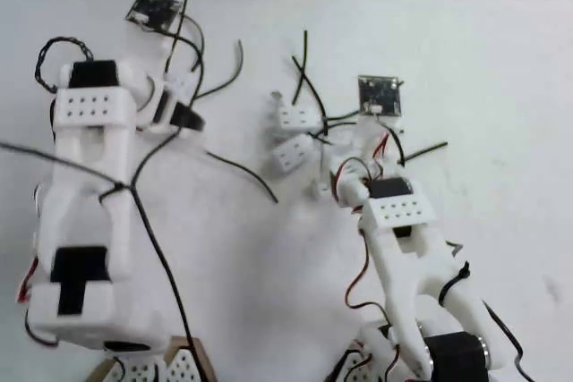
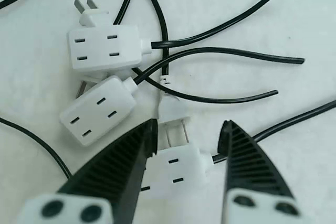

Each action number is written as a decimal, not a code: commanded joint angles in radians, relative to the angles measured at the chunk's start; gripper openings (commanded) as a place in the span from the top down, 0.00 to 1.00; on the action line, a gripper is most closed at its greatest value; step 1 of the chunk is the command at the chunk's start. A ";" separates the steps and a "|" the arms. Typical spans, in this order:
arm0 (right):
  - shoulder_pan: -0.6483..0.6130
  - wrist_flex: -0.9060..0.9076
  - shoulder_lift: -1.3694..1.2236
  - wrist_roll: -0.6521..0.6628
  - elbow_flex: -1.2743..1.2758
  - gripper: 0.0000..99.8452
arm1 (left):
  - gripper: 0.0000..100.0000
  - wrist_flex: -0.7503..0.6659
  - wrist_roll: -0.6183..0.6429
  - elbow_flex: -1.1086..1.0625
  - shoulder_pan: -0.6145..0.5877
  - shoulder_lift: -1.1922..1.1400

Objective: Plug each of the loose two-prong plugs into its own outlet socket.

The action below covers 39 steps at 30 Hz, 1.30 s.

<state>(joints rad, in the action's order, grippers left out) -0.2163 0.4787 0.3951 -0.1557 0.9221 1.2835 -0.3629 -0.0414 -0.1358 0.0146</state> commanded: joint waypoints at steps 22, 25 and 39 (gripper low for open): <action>-0.070 0.463 -0.308 0.207 -0.552 0.81 | 0.63 -0.307 0.054 -1.022 -0.189 0.754; -0.071 0.473 -0.450 0.238 -0.672 0.81 | 0.63 -0.338 0.071 -1.060 -0.189 0.754; -0.064 0.753 -0.862 0.239 -1.102 0.81 | 0.63 -0.427 0.066 -1.157 -0.194 0.759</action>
<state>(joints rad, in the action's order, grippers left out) -0.2762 1.1891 -0.4565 0.0821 -0.1043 0.8753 -0.3046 -1.1968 -0.3199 0.7495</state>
